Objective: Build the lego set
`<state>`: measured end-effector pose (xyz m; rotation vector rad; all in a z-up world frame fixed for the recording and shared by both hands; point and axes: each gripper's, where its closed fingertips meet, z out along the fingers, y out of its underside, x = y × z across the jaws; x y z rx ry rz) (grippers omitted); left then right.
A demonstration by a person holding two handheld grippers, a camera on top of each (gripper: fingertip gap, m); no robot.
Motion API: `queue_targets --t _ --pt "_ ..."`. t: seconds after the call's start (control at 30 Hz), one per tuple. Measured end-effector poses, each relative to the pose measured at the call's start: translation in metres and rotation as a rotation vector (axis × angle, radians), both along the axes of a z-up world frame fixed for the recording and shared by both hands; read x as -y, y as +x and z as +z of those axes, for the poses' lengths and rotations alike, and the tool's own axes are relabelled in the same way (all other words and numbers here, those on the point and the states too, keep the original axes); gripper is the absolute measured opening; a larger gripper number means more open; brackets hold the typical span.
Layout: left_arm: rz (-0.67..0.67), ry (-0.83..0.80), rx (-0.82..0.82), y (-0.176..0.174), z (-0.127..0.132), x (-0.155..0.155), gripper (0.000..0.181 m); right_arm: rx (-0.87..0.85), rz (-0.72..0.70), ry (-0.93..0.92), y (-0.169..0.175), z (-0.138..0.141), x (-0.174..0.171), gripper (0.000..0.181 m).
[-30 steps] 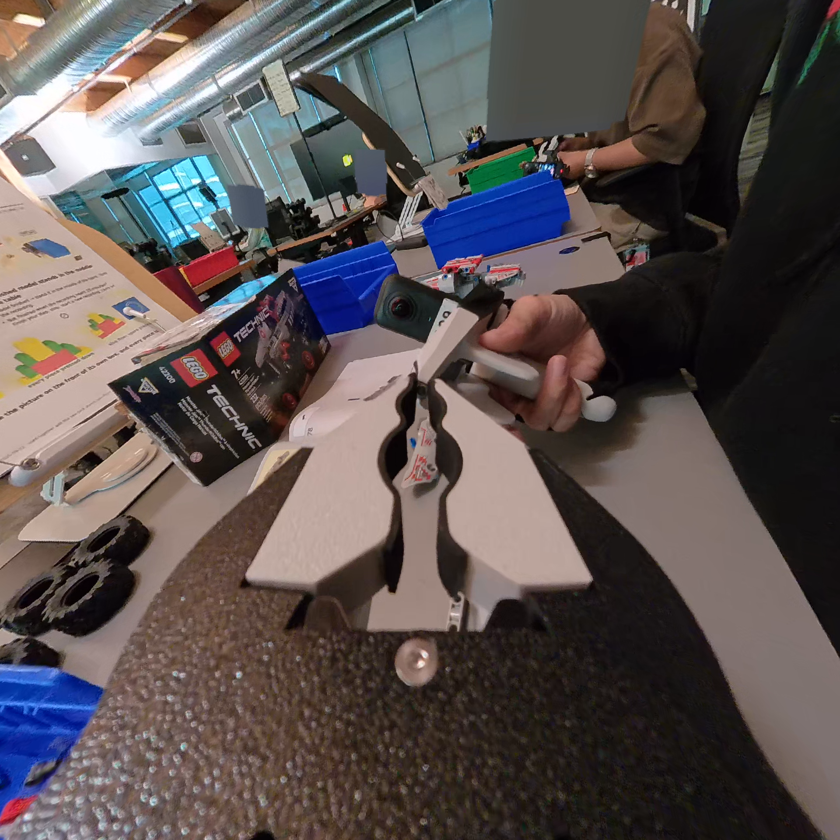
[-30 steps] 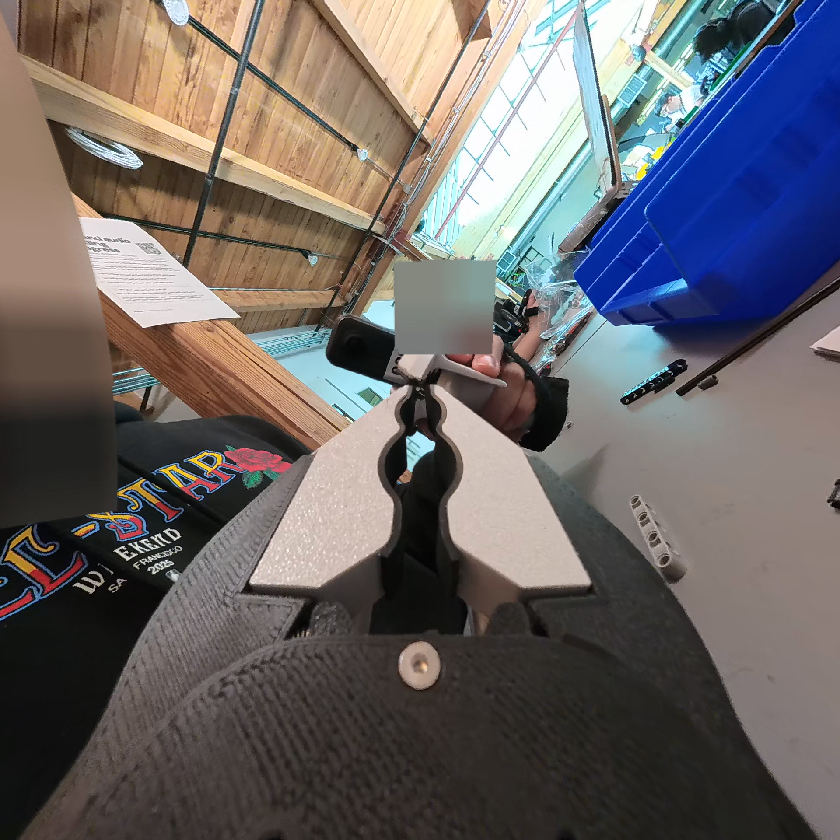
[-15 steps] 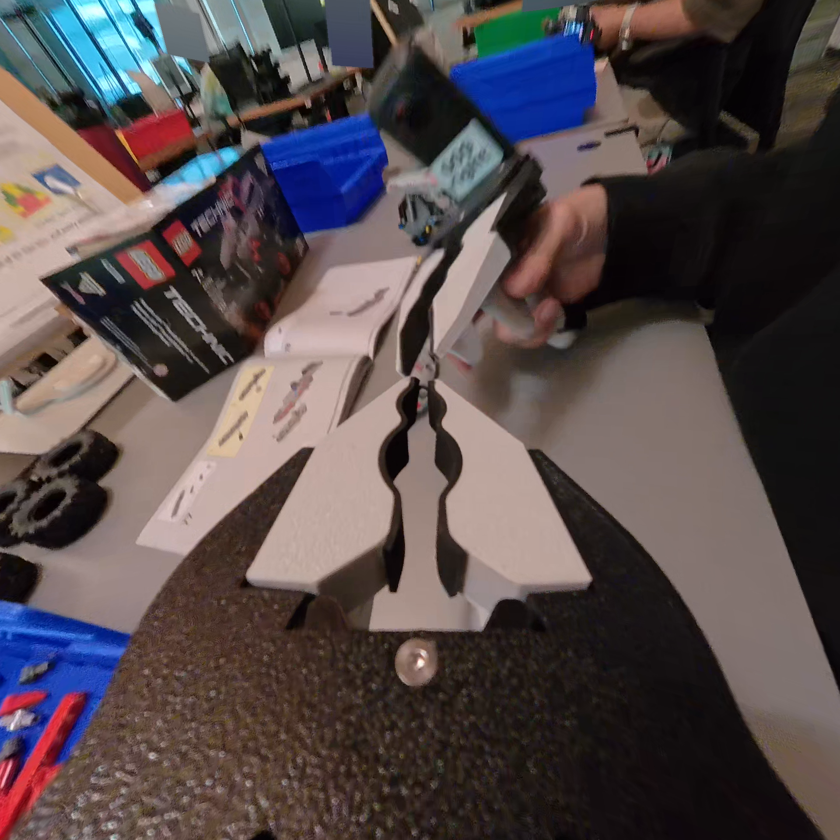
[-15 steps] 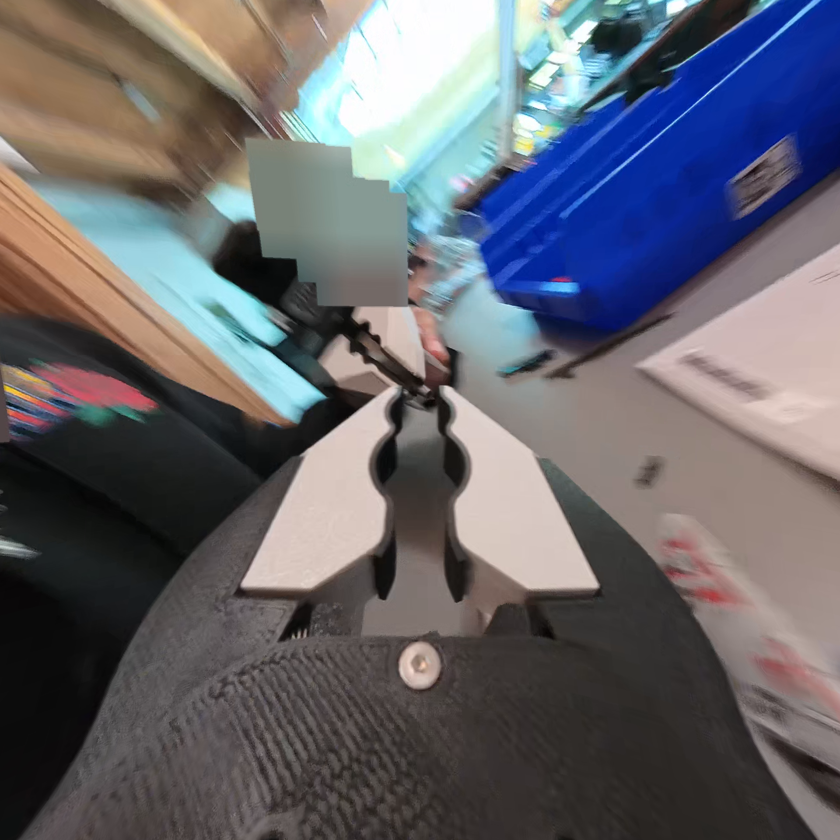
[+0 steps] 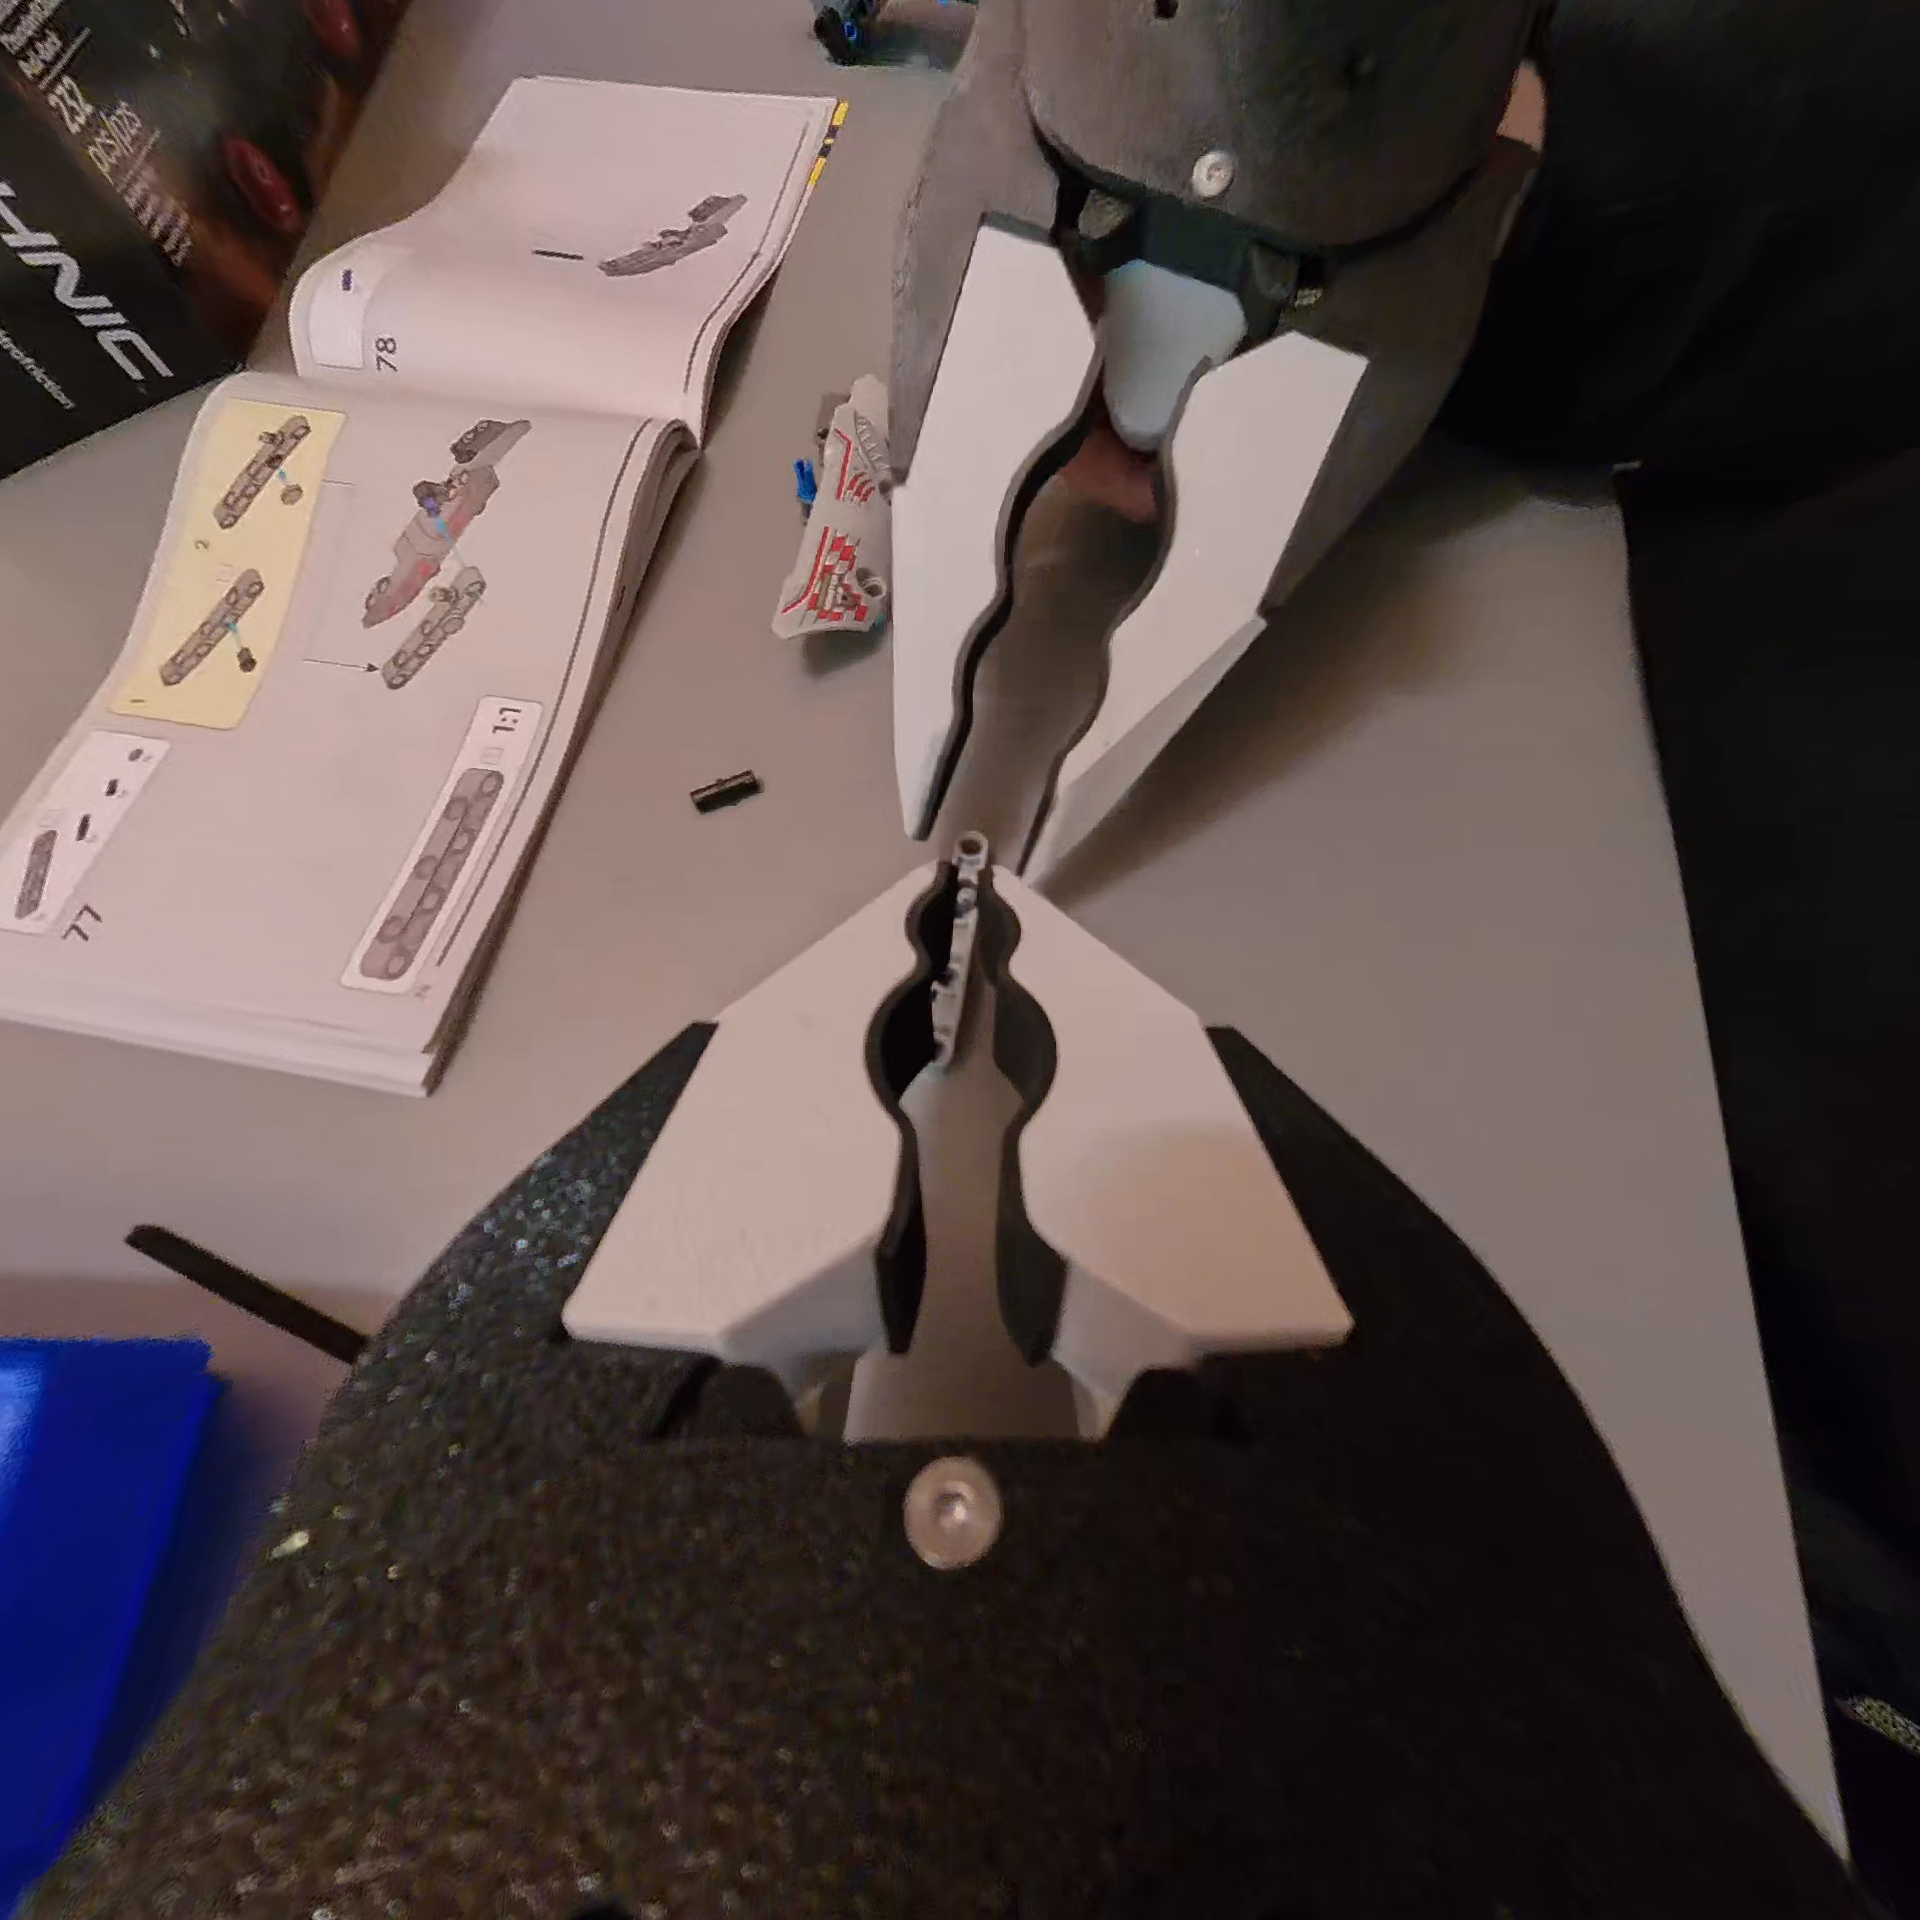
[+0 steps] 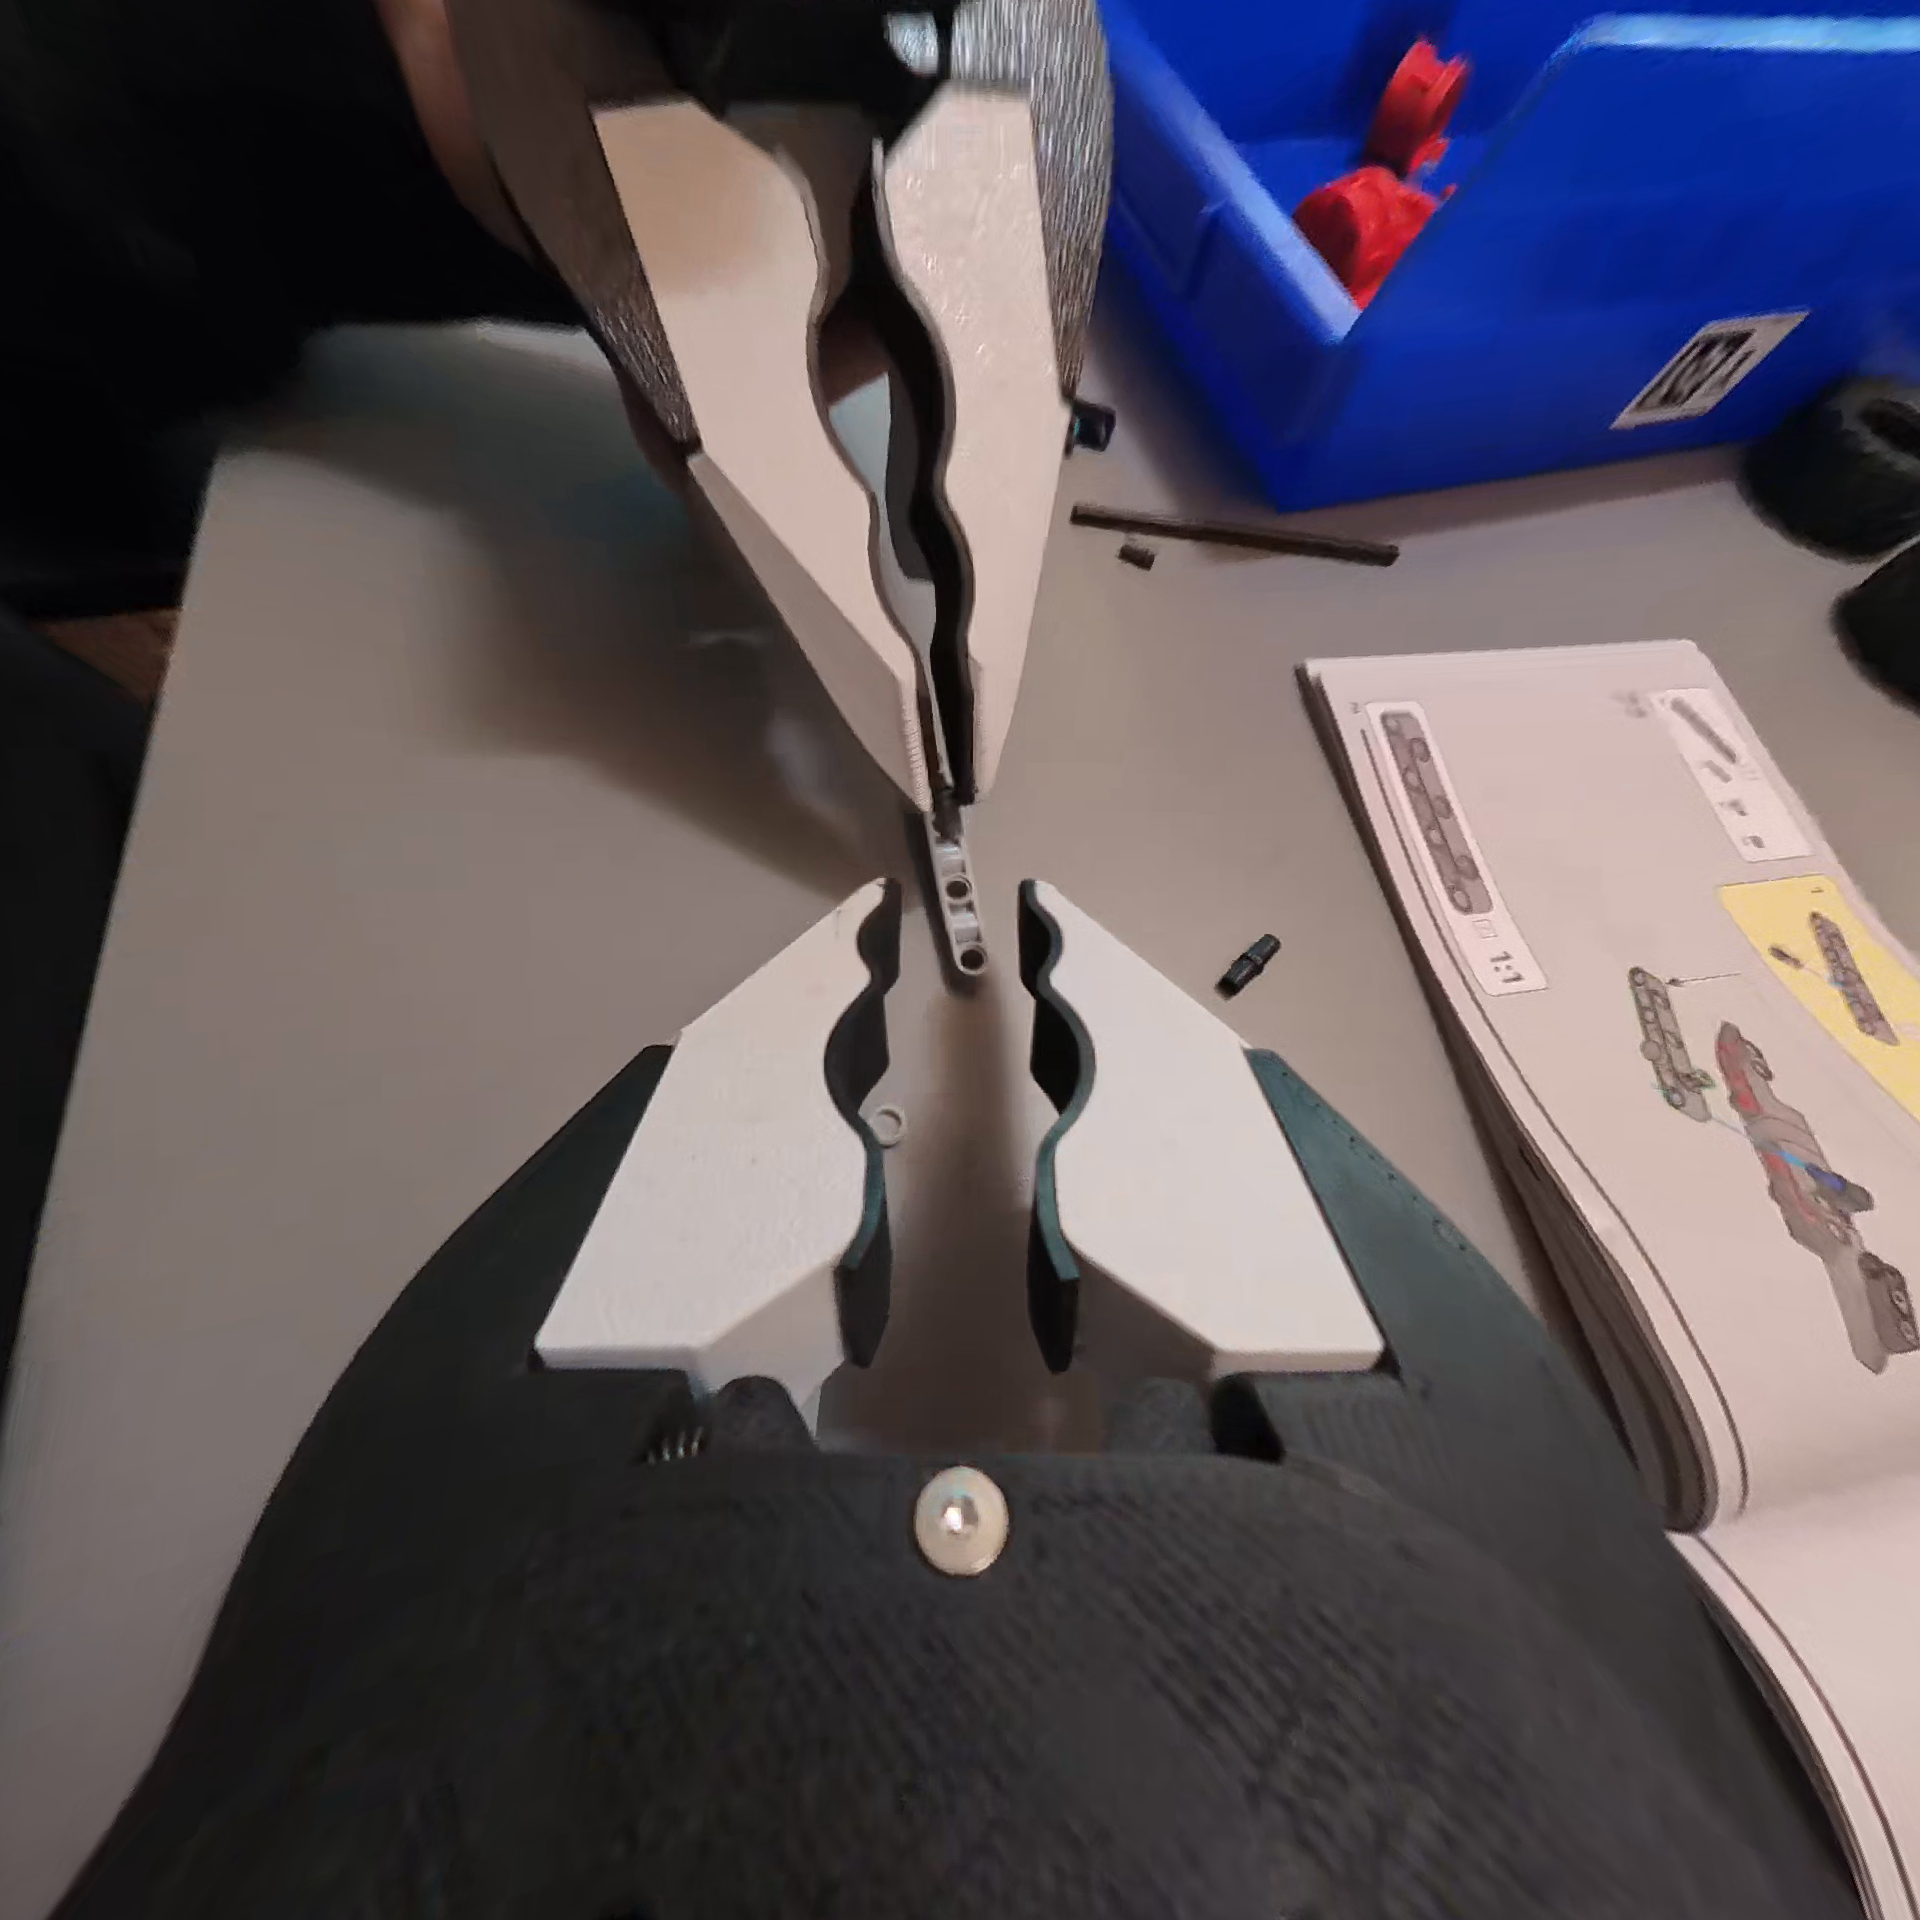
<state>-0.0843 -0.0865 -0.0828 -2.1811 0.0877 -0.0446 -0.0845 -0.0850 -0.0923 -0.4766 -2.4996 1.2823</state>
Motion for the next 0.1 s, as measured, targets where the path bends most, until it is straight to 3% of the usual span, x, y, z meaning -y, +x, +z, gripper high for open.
queue_targets --t 0.1 --pt "-0.021 -0.029 -0.013 -0.0001 -0.0031 -0.0018 0.001 0.048 -0.015 0.035 -0.0028 -0.008 -0.0018 0.016"
